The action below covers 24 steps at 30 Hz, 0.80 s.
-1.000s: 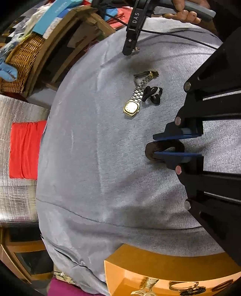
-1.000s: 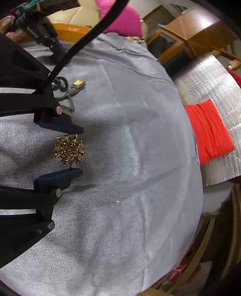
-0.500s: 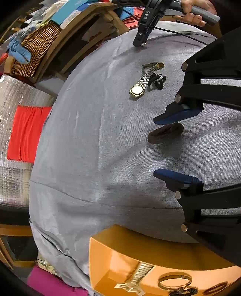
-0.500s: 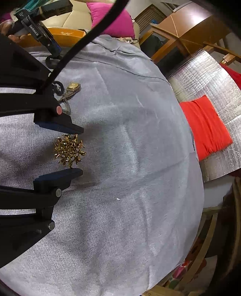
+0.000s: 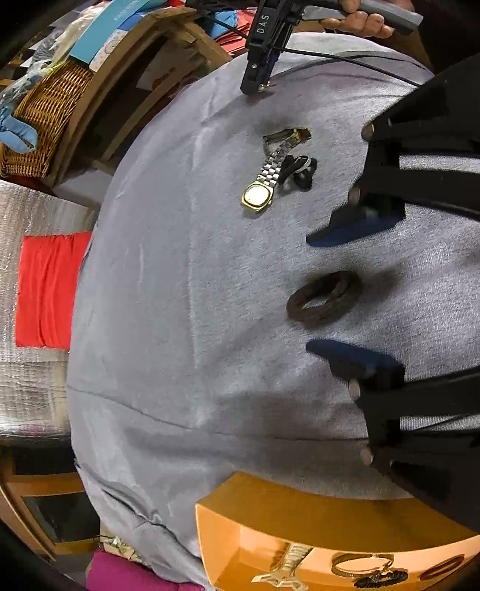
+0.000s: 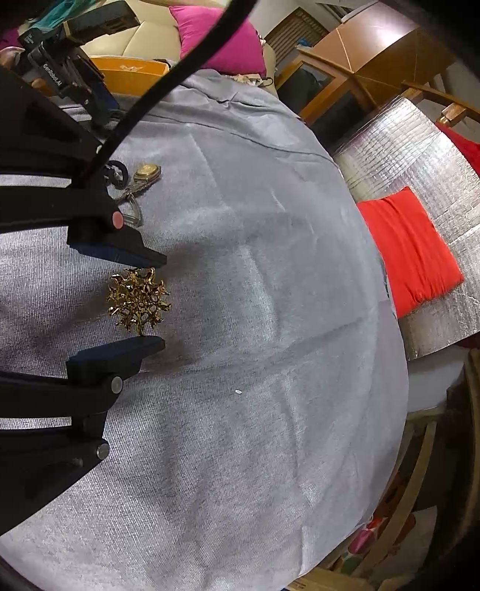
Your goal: Organize jewelry
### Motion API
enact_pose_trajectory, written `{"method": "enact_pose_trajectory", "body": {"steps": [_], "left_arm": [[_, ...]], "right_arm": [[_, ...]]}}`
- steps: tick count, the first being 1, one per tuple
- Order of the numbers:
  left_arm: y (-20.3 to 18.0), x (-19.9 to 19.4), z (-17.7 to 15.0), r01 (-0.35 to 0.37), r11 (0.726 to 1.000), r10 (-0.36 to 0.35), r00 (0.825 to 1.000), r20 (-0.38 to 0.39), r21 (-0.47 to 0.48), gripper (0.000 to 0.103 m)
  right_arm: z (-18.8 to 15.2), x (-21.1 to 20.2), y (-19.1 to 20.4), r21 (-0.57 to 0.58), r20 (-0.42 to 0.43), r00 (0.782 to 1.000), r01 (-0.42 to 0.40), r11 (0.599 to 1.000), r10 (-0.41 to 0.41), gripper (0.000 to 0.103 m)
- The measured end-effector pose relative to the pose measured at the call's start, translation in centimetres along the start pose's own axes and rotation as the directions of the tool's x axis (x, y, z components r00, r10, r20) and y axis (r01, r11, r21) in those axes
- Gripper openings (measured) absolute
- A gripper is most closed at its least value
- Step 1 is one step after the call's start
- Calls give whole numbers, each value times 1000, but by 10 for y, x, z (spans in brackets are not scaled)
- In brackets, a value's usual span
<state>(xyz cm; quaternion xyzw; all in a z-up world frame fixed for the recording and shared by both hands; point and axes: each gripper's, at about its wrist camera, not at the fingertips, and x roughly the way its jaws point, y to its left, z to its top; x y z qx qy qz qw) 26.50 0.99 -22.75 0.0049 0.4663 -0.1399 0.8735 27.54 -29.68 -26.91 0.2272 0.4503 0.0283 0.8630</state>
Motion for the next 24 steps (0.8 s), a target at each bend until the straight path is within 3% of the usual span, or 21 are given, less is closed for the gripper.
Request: {"method": "enact_pose_trajectory", "body": {"steps": [2, 5, 14, 24], "left_arm": [[0, 1, -1, 3, 1000, -3, 1000, -5, 4, 23], [-1, 2, -2, 1, 1000, -1, 1000, -15, 15, 11], [-5, -8, 1, 15, 999, -17, 999, 38, 36, 8], [-4, -32, -2, 38, 999, -40, 995, 94, 22, 8]], "right_arm": [[0, 0, 1, -1, -4, 1000, -4, 1000, 4, 40], [0, 1, 3, -4, -7, 1000, -6, 1000, 6, 40], [0, -2, 6, 0, 3, 1000, -16, 1000, 16, 40], [-1, -17, 35, -40, 39, 997, -67, 997, 68, 40]]}}
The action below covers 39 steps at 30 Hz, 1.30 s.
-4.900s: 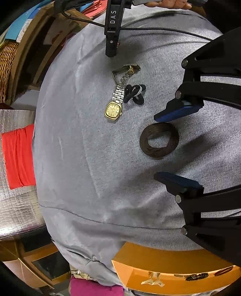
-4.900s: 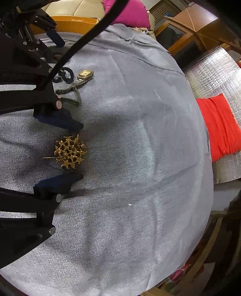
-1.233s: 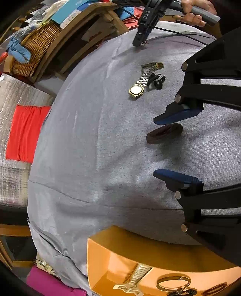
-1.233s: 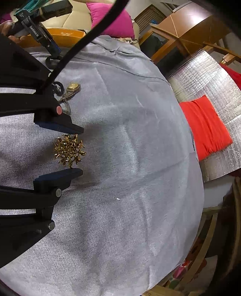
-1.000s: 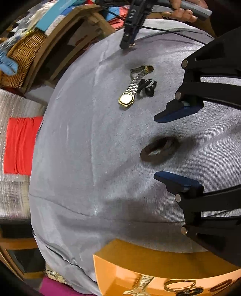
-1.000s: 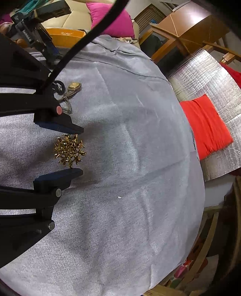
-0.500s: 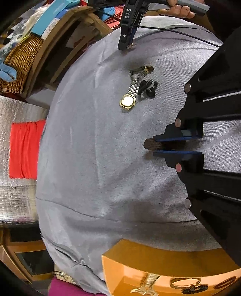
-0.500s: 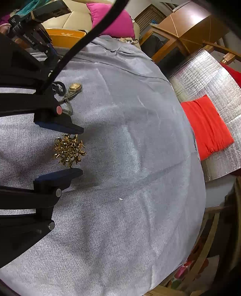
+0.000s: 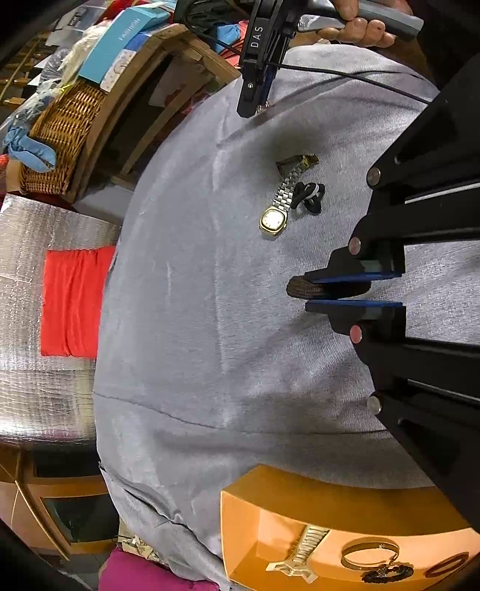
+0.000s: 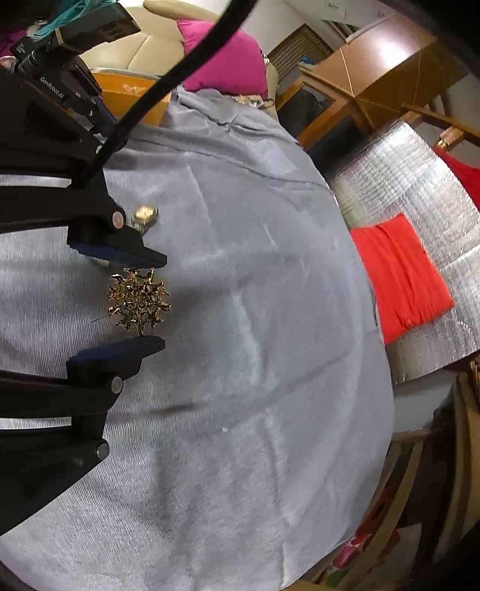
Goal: Organize jewelry
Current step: 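Carry the brown ring and gold brooch to the orange box with both grippers, then open the right gripper to drop the brooch while the left releases the ring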
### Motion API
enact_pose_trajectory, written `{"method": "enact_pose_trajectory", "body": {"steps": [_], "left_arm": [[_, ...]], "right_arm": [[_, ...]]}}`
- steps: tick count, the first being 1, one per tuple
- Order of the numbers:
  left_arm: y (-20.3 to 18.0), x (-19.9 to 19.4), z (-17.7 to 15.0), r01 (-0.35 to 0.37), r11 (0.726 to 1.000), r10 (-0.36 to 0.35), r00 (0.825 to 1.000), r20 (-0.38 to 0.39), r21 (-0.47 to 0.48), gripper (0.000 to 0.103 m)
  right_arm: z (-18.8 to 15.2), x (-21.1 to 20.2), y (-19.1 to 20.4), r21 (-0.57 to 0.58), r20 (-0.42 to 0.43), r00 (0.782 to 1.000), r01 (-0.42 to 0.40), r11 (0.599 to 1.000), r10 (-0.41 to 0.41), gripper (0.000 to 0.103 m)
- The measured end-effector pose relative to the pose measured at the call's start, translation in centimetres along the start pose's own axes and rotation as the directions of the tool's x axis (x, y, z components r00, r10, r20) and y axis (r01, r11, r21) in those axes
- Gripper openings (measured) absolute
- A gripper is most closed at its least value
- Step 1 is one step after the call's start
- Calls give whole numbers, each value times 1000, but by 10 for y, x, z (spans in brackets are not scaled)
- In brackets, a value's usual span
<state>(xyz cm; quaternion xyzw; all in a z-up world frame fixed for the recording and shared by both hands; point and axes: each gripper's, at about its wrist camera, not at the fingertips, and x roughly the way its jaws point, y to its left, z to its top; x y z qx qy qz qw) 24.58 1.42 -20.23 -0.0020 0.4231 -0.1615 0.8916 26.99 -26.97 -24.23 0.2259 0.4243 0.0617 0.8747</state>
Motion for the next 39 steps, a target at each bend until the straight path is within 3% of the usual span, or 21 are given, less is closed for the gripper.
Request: {"method": "enact_pose_trajectory", "body": {"steps": [8, 11, 17, 22, 27, 31, 35, 39], "left_arm": [[5, -34, -6, -13, 1000, 15, 996, 85, -21, 8], [7, -50, -10, -47, 998, 52, 991, 123, -37, 8], [25, -97, -28, -126, 987, 145, 966, 212, -102, 8], [62, -145, -46, -173, 970, 213, 943, 257, -171, 8], [106, -185, -62, -238, 943, 297, 918, 262, -233, 8], [140, -207, -82, -284, 916, 356, 901, 247, -284, 8], [168, -214, -104, -307, 896, 380, 903, 200, -320, 8], [182, -210, -125, -309, 889, 375, 915, 149, -339, 8]], "right_arm": [[-5, -6, 25, -40, 9, 1000, -18, 999, 19, 40], [-7, -8, 37, -58, 13, 999, -31, 998, 32, 40], [-15, -11, 69, -103, 22, 996, -83, 991, 85, 40], [-26, -14, 111, -176, 27, 987, -154, 972, 161, 40], [-44, -15, 162, -260, 18, 965, -249, 933, 263, 40], [-60, -14, 206, -325, -13, 935, -339, 883, 354, 40], [-77, -11, 254, -363, -72, 895, -435, 824, 441, 40], [-100, -8, 308, -407, -171, 856, -513, 756, 489, 40]]}}
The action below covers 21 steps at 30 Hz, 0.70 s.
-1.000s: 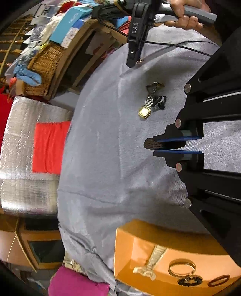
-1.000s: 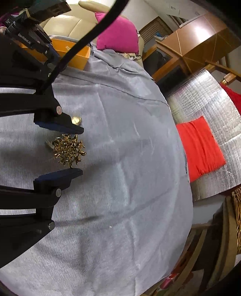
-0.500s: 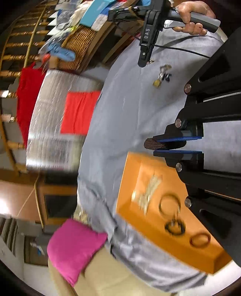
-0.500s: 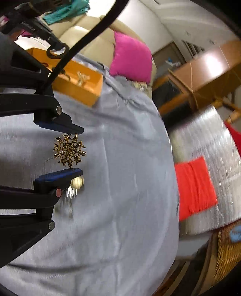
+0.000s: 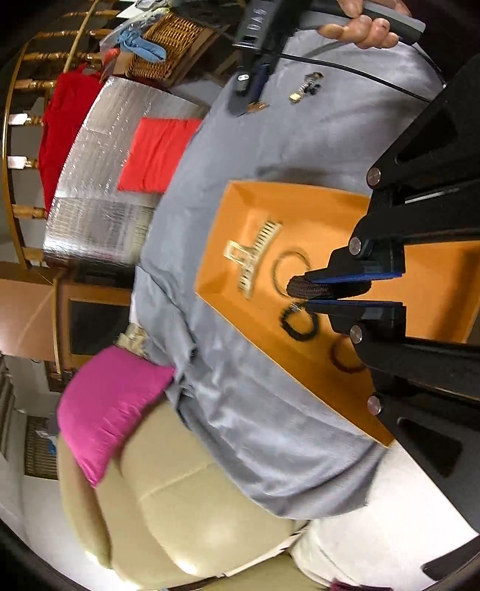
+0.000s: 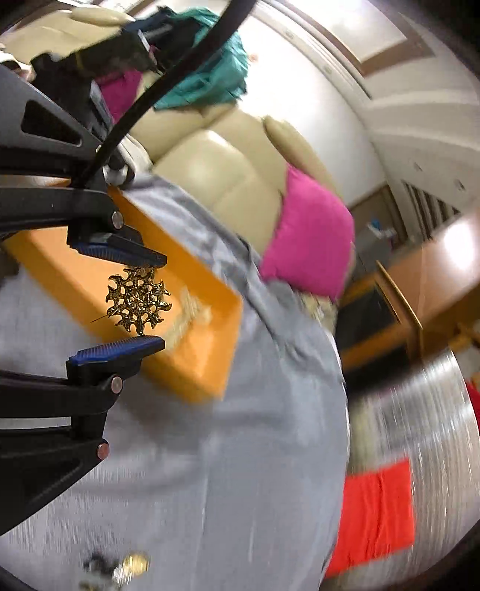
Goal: Organize jewelry
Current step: 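Open the right gripper to drop the brooch while the left releases the ring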
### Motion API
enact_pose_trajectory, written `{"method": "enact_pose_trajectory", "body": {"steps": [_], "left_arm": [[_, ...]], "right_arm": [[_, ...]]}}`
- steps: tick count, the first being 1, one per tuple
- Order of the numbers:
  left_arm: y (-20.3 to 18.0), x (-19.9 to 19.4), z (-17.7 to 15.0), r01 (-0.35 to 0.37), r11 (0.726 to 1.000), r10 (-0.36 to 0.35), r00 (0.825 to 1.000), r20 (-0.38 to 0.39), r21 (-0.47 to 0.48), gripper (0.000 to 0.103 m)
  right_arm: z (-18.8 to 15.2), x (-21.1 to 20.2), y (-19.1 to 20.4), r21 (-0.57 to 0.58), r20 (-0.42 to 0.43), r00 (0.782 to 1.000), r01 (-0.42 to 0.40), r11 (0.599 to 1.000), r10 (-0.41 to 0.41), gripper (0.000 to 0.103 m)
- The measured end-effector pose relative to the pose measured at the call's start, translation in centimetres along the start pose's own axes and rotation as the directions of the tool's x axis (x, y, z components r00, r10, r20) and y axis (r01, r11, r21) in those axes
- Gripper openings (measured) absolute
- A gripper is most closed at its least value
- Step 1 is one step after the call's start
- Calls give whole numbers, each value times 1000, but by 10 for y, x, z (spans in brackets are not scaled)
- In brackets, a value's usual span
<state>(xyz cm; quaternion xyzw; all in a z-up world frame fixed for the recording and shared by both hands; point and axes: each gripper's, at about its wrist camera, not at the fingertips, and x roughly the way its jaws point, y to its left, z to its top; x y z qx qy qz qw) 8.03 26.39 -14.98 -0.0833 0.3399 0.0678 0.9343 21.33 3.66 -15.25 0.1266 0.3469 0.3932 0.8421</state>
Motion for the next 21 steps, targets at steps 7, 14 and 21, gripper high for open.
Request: {"method": "enact_pose_trajectory", "body": {"steps": [7, 14, 21], "left_arm": [[16, 12, -26, 29, 999, -31, 996, -81, -30, 8], [29, 25, -39, 65, 994, -78, 986, -145, -89, 8], [34, 42, -47, 99, 985, -128, 969, -211, -143, 8]], "right_arm": [[-9, 66, 57, -59, -178, 982, -74, 996, 62, 41], [-20, 122, 64, -39, -358, 933, -48, 998, 31, 41], [-32, 163, 62, -43, -474, 879, 26, 999, -44, 41]]}}
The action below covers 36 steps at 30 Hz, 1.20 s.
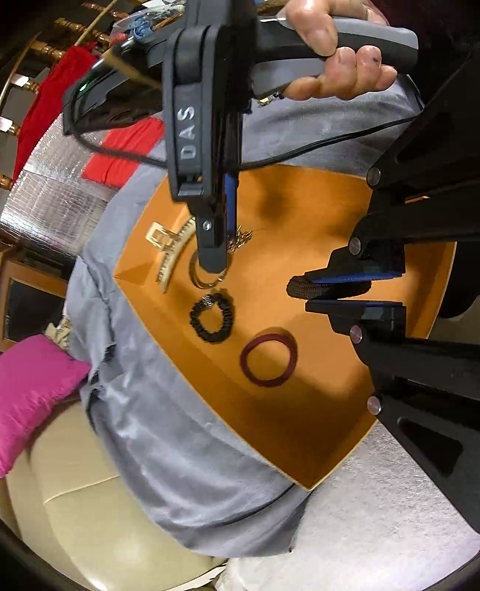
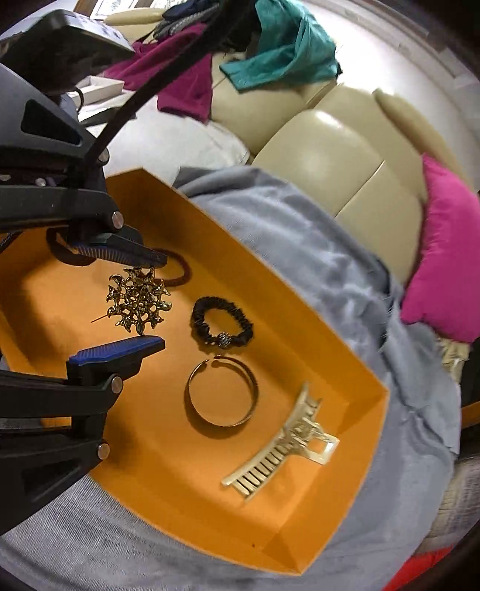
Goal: Organize jewelry
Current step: 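Open the right gripper to drop the brooch while the left releases the ring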
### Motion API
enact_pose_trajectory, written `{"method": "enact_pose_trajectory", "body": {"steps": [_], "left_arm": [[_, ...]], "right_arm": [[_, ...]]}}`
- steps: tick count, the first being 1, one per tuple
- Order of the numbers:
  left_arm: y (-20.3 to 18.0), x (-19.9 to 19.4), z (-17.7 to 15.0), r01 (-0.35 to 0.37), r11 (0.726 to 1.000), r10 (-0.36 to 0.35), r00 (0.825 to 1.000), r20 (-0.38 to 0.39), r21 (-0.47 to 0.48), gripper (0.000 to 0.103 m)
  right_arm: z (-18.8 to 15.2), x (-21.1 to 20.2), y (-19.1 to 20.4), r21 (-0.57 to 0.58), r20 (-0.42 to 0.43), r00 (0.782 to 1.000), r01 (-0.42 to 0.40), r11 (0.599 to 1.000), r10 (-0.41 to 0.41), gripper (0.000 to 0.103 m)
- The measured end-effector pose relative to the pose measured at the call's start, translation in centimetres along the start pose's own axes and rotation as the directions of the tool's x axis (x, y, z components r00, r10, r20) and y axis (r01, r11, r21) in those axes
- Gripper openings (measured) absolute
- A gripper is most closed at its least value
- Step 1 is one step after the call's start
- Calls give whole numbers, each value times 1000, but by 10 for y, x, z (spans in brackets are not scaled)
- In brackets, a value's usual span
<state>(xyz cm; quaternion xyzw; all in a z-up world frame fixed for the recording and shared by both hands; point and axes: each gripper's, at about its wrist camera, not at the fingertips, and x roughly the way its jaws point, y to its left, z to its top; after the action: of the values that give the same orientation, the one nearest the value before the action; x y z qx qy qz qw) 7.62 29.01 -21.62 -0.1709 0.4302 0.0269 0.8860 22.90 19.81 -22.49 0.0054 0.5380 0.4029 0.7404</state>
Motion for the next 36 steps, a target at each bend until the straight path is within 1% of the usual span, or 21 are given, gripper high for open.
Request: {"method": "enact_pose_trajectory", "body": {"steps": [4, 9, 11, 13, 19, 22, 26, 29, 31, 33, 36], "left_arm": [[7, 11, -3, -9, 999, 8, 999, -49, -34, 8], [12, 20, -4, -20, 998, 14, 996, -90, -65, 8], [15, 22, -3, -35, 997, 27, 994, -102, -74, 8], [16, 24, -2, -58, 995, 49, 993, -107, -79, 8], [24, 28, -1, -96, 990, 82, 988, -131, -99, 8], [26, 28, 1, -105, 989, 90, 987, -132, -104, 8], [31, 25, 3, -122, 985, 105, 985, -134, -119, 8], [31, 22, 4, -130, 982, 112, 985, -132, -135, 9], [32, 19, 6, -137, 980, 120, 985, -125, -142, 11], [32, 16, 10, -152, 978, 136, 984, -118, -141, 18], [28, 10, 12, -168, 976, 155, 982, -104, -136, 19]], "right_arm": [[2, 12, -1, 26, -40, 999, 31, 999, -30, 41], [4, 24, 1, 27, -74, 995, 71, 997, -69, 41], [5, 29, 2, 29, -93, 992, 93, 995, -90, 41], [6, 32, 4, 30, -98, 991, 99, 995, -96, 41], [7, 42, 1, 59, -114, 987, 122, 991, -115, 42], [7, 42, -1, 72, -108, 989, 107, 992, -99, 42], [9, 33, -4, 91, -95, 994, 57, 994, -48, 43], [10, 16, -6, 97, -52, 998, 27, 995, -22, 43], [10, 5, -7, 100, -27, 1000, 8, 995, -5, 43], [11, -3, -7, 103, -14, 1000, 1, 995, 1, 43], [9, -18, -9, 106, 16, 1000, -10, 994, 8, 43]]}}
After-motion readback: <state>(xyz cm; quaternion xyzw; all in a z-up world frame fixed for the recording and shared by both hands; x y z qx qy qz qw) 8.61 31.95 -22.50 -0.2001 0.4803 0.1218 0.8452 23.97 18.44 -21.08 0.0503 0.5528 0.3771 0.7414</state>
